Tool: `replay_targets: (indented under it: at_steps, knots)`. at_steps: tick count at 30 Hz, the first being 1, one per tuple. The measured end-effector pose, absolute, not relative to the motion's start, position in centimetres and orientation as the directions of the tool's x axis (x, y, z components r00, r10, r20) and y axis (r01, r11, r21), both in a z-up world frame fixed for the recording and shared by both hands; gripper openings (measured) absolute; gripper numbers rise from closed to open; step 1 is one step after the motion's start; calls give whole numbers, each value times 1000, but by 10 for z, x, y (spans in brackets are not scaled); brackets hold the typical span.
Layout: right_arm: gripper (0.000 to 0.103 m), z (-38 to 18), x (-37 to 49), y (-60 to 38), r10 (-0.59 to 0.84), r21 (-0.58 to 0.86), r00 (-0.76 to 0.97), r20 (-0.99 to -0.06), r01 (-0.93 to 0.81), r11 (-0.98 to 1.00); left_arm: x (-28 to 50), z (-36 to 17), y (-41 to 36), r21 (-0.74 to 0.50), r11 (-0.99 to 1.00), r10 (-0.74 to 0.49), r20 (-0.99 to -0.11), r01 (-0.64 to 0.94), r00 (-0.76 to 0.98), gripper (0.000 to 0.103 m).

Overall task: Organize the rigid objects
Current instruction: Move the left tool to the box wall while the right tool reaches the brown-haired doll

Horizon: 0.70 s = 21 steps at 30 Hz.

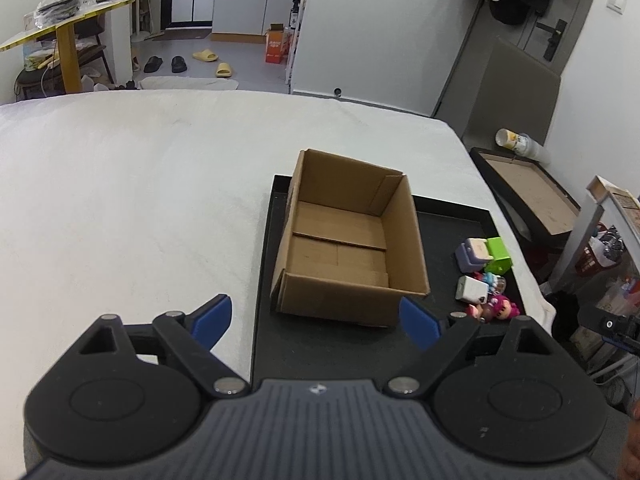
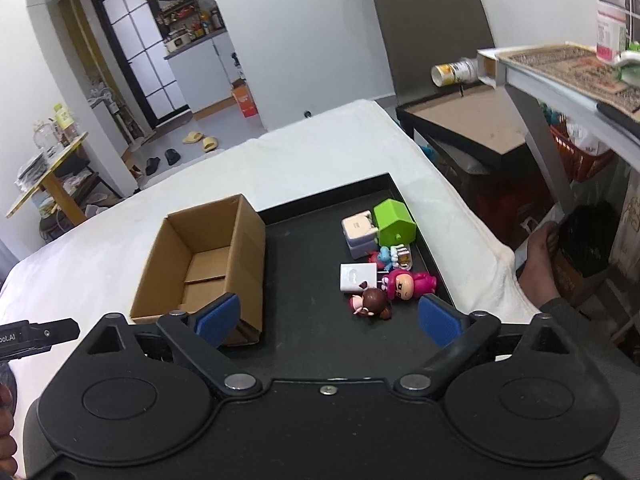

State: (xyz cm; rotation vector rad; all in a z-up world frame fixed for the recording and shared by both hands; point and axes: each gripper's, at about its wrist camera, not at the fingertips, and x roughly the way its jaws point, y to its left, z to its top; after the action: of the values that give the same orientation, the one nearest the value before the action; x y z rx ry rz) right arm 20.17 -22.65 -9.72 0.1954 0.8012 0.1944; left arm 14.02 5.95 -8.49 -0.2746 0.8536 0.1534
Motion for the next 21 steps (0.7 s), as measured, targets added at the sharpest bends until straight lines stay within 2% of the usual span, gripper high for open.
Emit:
replay_targets:
  at_steps: [6,11,21]
  knots:
    - [90,-113,217,-225,236,258,656,-717,-64,964,156,-98,71,-175,940,53,-775,-294,630,82]
    - [89,-125,230,-225,231,274,639,-734,-32,961,169,-108,81,-170,930,70,-789,-327,610,75]
    - [78,-162,263,-214,243,300,579,-778,1,954,197,-142,97,-182,902,82,-818,-392,569,64]
